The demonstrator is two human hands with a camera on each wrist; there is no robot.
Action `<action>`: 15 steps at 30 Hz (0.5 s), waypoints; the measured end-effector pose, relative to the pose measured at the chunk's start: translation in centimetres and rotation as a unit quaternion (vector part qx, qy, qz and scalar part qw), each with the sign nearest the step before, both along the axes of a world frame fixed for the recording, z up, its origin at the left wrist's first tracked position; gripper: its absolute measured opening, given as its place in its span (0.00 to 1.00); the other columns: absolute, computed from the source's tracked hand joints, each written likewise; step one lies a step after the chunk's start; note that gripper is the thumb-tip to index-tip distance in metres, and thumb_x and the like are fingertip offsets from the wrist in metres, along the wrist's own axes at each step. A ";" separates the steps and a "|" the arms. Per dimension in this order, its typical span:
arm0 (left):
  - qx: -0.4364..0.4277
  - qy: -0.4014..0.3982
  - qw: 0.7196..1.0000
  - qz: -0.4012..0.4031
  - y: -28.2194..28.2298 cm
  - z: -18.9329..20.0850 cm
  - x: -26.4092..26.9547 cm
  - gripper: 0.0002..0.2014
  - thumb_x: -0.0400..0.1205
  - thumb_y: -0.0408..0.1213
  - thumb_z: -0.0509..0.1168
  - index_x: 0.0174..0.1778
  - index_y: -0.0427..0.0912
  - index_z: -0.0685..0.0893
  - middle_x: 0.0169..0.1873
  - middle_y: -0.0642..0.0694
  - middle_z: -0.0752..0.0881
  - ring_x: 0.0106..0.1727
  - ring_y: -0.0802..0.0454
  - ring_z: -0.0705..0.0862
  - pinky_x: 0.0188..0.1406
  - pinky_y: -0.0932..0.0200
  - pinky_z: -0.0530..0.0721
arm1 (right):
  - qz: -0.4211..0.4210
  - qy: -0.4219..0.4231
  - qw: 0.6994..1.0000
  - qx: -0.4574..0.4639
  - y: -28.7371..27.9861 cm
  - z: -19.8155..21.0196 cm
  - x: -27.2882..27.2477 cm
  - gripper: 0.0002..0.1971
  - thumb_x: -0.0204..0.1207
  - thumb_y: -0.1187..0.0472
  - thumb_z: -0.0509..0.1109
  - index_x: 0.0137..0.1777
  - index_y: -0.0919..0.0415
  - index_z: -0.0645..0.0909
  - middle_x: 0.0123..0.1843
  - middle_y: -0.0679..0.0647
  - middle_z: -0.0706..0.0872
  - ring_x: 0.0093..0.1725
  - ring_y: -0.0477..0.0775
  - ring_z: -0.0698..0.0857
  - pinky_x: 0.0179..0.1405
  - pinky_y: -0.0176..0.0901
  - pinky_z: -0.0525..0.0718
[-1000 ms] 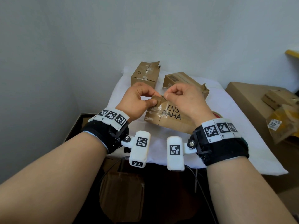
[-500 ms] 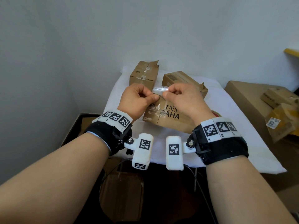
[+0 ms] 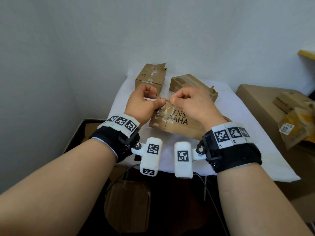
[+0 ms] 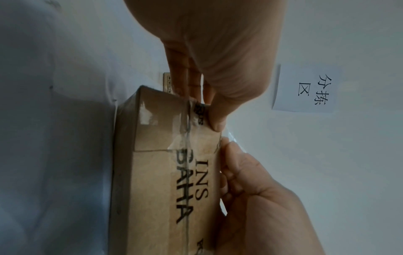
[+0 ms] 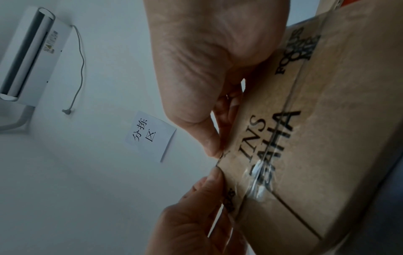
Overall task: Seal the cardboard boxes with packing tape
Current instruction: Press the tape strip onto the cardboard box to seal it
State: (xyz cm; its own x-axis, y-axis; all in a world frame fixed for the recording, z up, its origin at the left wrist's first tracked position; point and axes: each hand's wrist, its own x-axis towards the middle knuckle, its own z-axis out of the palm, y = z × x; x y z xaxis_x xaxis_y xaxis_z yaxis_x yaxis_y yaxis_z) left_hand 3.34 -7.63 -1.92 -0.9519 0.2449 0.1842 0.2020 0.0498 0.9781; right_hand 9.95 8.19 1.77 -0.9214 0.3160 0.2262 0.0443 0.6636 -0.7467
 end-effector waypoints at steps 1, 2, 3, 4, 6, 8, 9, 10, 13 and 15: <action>0.000 -0.001 1.000 -0.005 0.0 -0.1 -0.1 0.15 0.68 0.39 0.79 0.48 0.50 0.85 0.46 0.48 0.86 0.49 0.42 0.88 0.54 0.42 0.89 | 0.003 -0.001 1.000 0.000 0.0 0.0 0.0 0.07 0.76 0.52 0.79 0.36 0.42 0.90 0.37 0.34 0.89 0.44 0.39 0.87 0.51 0.44 0.86; 0.000 -0.005 1.000 -0.014 0.0 -0.1 -0.2 0.14 0.69 0.39 0.78 0.48 0.49 0.87 0.45 0.47 0.87 0.47 0.45 0.88 0.53 0.44 0.89 | 0.006 -0.001 1.000 -0.001 0.0 0.0 0.1 0.07 0.76 0.53 0.79 0.37 0.43 0.90 0.38 0.36 0.90 0.44 0.39 0.87 0.51 0.44 0.86; 0.002 -0.011 1.000 -0.024 0.1 -0.1 -0.3 0.11 0.71 0.36 0.78 0.48 0.47 0.88 0.45 0.46 0.89 0.45 0.47 0.88 0.52 0.45 0.90 | 0.009 0.001 1.000 -0.002 0.0 0.0 0.1 0.07 0.77 0.53 0.79 0.37 0.43 0.90 0.39 0.37 0.90 0.44 0.39 0.88 0.51 0.43 0.86; 0.004 -0.019 0.999 -0.032 0.1 0.0 -0.3 0.08 0.73 0.33 0.77 0.48 0.44 0.90 0.43 0.45 0.89 0.42 0.48 0.88 0.50 0.47 0.89 | 0.012 0.002 1.000 -0.003 0.0 0.0 0.1 0.07 0.77 0.53 0.79 0.37 0.43 0.90 0.39 0.37 0.90 0.45 0.38 0.88 0.51 0.43 0.85; 0.010 -0.038 0.998 -0.043 0.1 0.1 -0.3 0.05 0.77 0.28 0.75 0.46 0.39 0.90 0.40 0.44 0.89 0.37 0.52 0.87 0.44 0.54 0.88 | 0.015 0.002 1.000 -0.004 0.1 0.0 0.1 0.08 0.77 0.54 0.79 0.37 0.43 0.90 0.38 0.35 0.90 0.44 0.38 0.88 0.51 0.42 0.85; 0.016 -0.063 0.996 -0.058 0.0 0.3 -0.3 0.04 0.79 0.26 0.72 0.47 0.38 0.89 0.39 0.45 0.89 0.34 0.56 0.86 0.37 0.61 0.86 | 0.020 0.000 1.000 0.003 0.2 -0.1 0.0 0.08 0.77 0.54 0.79 0.37 0.43 0.89 0.35 0.32 0.88 0.40 0.36 0.86 0.48 0.40 0.84; 0.020 -0.077 0.995 -0.065 -0.1 0.4 -0.4 0.05 0.80 0.25 0.71 0.47 0.38 0.89 0.39 0.46 0.89 0.34 0.57 0.87 0.36 0.63 0.86 | 0.024 0.001 1.000 0.009 0.2 -0.1 0.0 0.08 0.77 0.54 0.78 0.37 0.43 0.89 0.33 0.31 0.87 0.38 0.34 0.84 0.47 0.39 0.83; 0.024 -0.091 0.993 -0.071 -0.3 0.5 -0.5 0.06 0.80 0.25 0.70 0.47 0.39 0.89 0.39 0.47 0.90 0.35 0.57 0.87 0.38 0.63 0.87 | 0.027 0.002 1.000 0.014 0.2 -0.1 0.0 0.08 0.77 0.55 0.78 0.37 0.44 0.89 0.32 0.30 0.86 0.35 0.33 0.83 0.45 0.38 0.81; 0.033 -0.119 0.989 -0.085 -0.6 0.6 -0.8 0.07 0.80 0.24 0.69 0.49 0.38 0.89 0.39 0.48 0.91 0.40 0.55 0.88 0.46 0.59 0.89 | 0.038 0.007 0.999 0.021 0.1 -0.2 0.1 0.07 0.78 0.56 0.77 0.39 0.46 0.90 0.33 0.30 0.86 0.33 0.31 0.81 0.43 0.37 0.79; 0.036 -0.127 0.987 -0.092 -0.6 0.6 -0.9 0.08 0.80 0.23 0.68 0.49 0.38 0.89 0.39 0.47 0.90 0.40 0.53 0.88 0.47 0.57 0.88 | 0.043 0.008 0.998 0.033 0.1 -0.1 0.1 0.06 0.78 0.56 0.77 0.40 0.46 0.90 0.36 0.30 0.87 0.34 0.31 0.81 0.43 0.37 0.80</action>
State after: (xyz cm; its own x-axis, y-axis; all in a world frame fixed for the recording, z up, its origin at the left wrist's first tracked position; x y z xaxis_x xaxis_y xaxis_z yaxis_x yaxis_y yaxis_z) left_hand 2.42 -8.26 -1.32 -0.9104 0.4124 -0.0321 -0.0518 -0.0366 0.9980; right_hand 10.10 8.25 1.62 -0.9407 0.2194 0.2588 -0.0271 0.7117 -0.7020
